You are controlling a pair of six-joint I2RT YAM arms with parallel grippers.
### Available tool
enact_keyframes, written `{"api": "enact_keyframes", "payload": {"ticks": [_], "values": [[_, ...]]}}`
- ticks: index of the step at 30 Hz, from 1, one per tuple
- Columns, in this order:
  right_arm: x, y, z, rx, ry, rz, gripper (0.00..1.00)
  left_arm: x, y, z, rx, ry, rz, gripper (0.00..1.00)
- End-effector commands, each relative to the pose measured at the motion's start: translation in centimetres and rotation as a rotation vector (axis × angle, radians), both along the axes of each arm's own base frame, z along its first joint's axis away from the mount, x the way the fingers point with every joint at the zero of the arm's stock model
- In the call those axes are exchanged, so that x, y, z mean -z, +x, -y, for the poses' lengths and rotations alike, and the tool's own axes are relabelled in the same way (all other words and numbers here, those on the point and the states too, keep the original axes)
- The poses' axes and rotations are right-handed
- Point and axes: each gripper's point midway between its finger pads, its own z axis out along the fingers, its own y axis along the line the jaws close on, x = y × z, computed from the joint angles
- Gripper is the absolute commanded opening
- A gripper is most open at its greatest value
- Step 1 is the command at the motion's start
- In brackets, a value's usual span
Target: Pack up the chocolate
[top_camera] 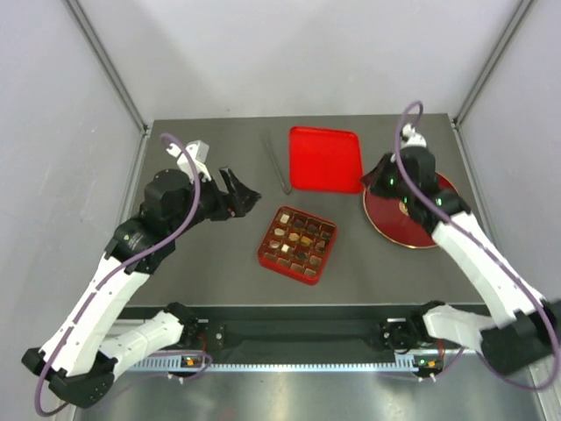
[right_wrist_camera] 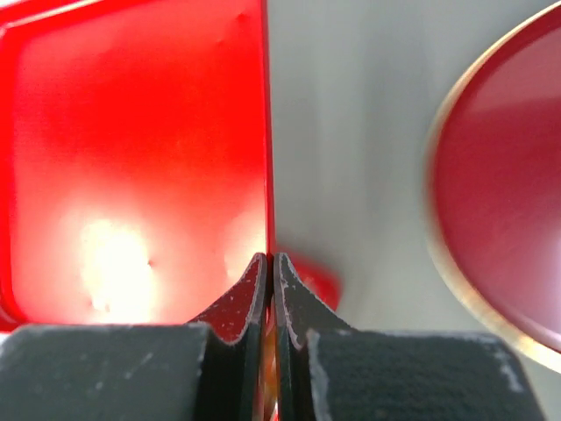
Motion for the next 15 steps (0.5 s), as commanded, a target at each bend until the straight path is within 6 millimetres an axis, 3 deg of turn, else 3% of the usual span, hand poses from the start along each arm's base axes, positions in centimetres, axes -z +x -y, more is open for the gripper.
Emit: {"api": "enact_keyframes", "payload": {"ticks": [1,2,3,7,15], "values": [[-2.0,-4.7,-3.1,-0.098,0.057,0.117,0.00,-5.4,-0.9,2.7,0.140,-0.150,0.109,0.85],[-3.0,-6.2,-3.1,-0.104,0.083,0.152,0.00,-5.3,-1.0,2.8,0.145,-0.158,0.105,0.86],[-1.9,-7.1,-3.3,-0.112,0.084,0.128,0.00,-5.4,-1.1,2.8,0.146,-0.167,0.107,0.87],[-1.7,-10.8,-4.8,-0.174,0.148,0.132,0.00,-4.8,-1.5,2.8,0.156,-0.186,0.122,0.90],[-2.2,-12.8,-6.1,-0.241,0.188,0.164,0.00,0.5,0.0,5.1,0.201,-0.213,0.035,0.90]]}}
